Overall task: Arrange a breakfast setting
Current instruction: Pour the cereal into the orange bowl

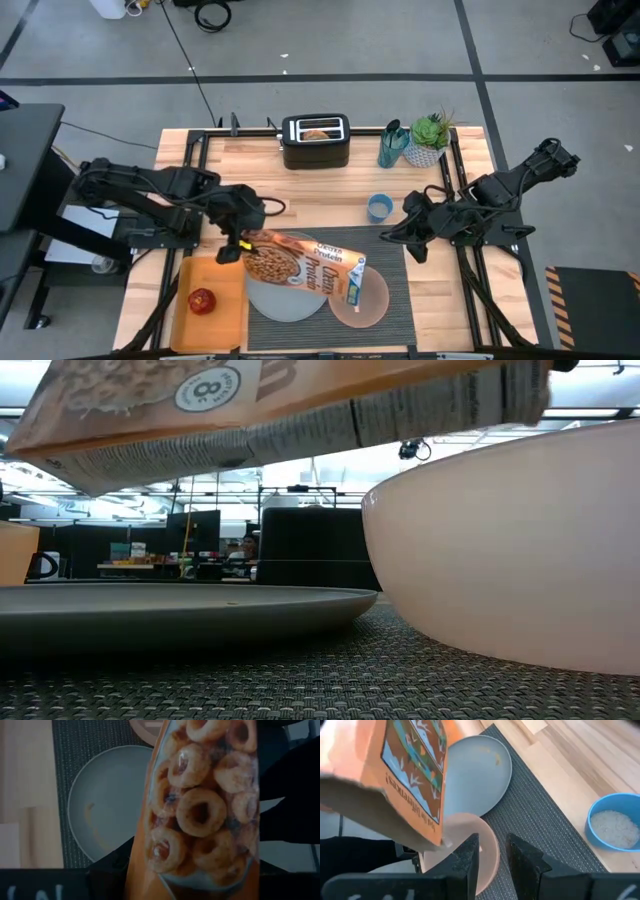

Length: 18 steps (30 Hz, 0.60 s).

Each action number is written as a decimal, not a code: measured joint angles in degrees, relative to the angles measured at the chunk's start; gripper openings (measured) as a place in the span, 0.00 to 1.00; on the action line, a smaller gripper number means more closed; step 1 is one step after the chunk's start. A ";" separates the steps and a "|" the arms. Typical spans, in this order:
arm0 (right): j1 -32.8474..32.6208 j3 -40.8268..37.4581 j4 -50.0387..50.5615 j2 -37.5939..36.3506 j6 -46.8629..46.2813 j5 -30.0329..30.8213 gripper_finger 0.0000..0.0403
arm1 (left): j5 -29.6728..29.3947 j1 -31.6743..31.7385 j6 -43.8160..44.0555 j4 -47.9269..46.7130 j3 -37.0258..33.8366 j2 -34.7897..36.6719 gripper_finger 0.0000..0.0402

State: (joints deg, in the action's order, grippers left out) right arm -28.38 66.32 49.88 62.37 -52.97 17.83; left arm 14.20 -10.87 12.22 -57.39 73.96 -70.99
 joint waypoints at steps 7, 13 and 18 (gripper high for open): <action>0.00 0.00 -0.02 0.00 0.09 0.02 0.26 | 0.70 0.02 0.01 -5.52 5.59 -4.78 0.45; -0.01 0.00 -0.02 0.00 0.55 0.06 0.26 | 0.68 0.04 -0.69 -10.44 12.33 -9.14 0.45; 0.00 0.00 -0.05 0.00 0.91 -0.33 0.26 | 0.70 0.22 -1.35 -14.85 17.86 -13.18 0.45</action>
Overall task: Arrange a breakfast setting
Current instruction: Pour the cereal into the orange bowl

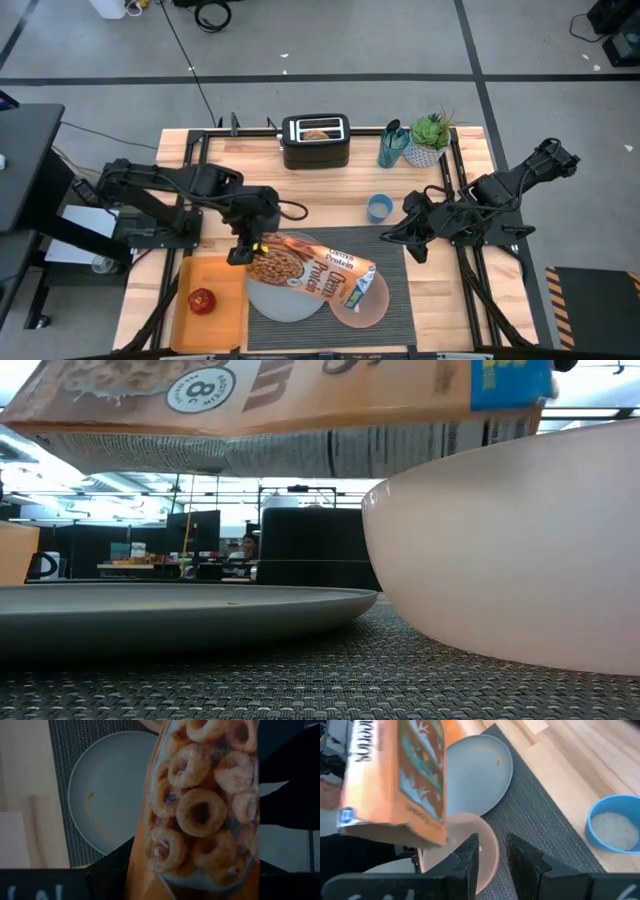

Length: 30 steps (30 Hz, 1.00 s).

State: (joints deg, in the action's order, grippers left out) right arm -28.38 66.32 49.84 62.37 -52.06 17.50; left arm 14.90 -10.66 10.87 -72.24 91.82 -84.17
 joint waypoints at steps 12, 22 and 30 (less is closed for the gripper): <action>0.00 0.00 0.20 0.00 0.02 0.08 0.26 | 0.47 0.27 0.06 -5.20 8.98 -7.04 0.45; 0.00 0.00 0.77 0.02 -0.28 0.92 0.26 | 2.56 1.68 2.54 -6.35 9.28 -7.31 0.45; -0.02 0.00 0.95 0.04 -0.20 1.05 0.26 | 2.55 2.29 2.16 -5.93 9.25 -7.30 0.45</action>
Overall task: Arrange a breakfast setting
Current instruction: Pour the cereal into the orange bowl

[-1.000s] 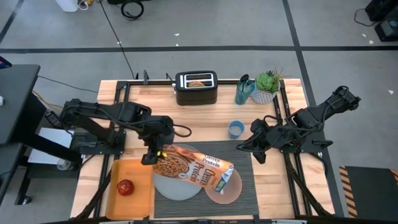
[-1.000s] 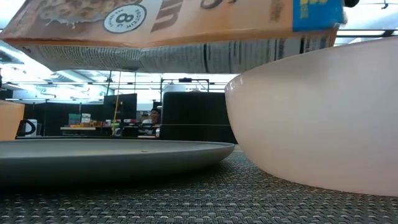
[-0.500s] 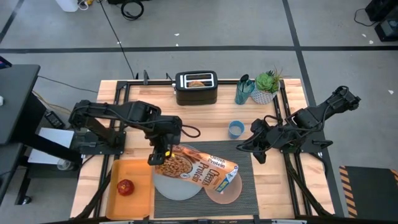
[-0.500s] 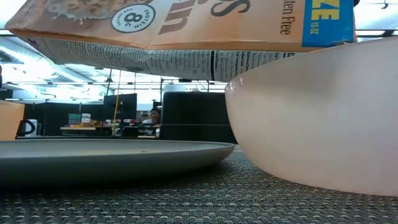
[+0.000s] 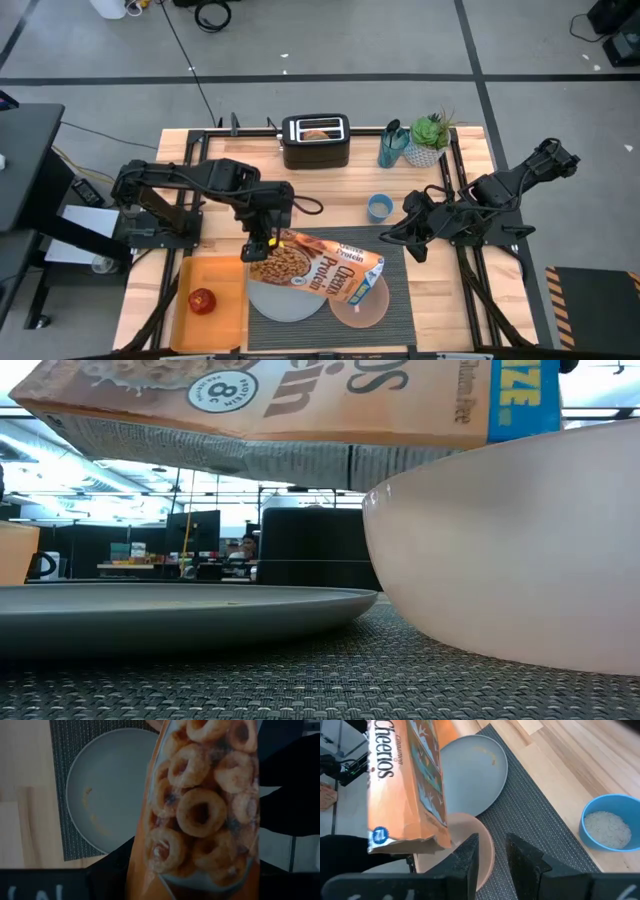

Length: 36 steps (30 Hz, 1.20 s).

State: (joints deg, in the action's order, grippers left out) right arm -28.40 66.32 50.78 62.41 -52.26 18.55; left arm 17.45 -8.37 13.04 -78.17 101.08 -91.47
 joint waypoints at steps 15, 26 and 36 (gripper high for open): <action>0.00 0.00 -0.02 0.00 -0.06 0.02 0.26 | 4.59 2.52 4.72 0.37 -0.04 0.01 0.45; 0.02 0.00 0.20 0.00 0.23 0.02 0.26 | 8.34 2.52 9.93 0.56 -0.04 -0.48 0.45; 0.02 0.00 0.20 0.00 0.34 0.04 0.26 | 11.11 2.78 18.35 3.43 -0.09 -0.80 0.45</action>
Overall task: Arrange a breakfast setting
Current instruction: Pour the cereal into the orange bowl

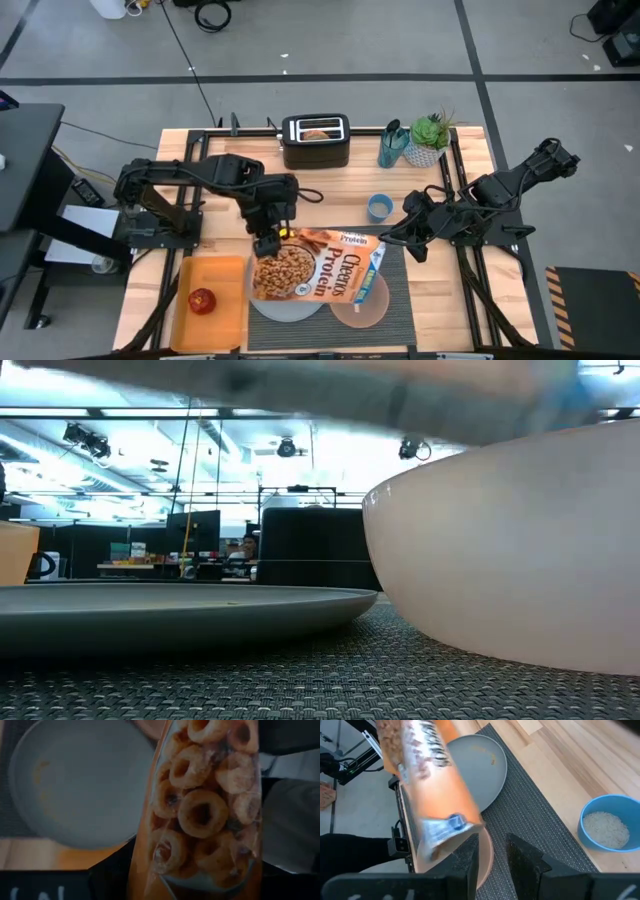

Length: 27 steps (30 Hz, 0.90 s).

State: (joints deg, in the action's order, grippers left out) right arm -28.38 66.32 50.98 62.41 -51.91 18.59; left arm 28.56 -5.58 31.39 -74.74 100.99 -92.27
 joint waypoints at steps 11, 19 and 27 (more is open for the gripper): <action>0.00 0.00 -0.02 -0.01 0.63 1.11 0.26 | 0.41 0.30 0.90 -1.42 0.02 0.00 0.45; 0.00 0.00 -0.02 -0.02 0.65 1.09 0.26 | 1.09 0.33 0.83 -1.20 0.02 0.00 0.45; 0.00 0.00 -0.04 0.00 0.65 1.09 0.26 | 1.43 0.66 -0.64 -1.67 0.02 0.00 0.45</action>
State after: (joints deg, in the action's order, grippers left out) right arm -28.38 66.32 50.95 62.41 -51.27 19.67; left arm 29.99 -4.93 30.75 -76.40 101.01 -92.27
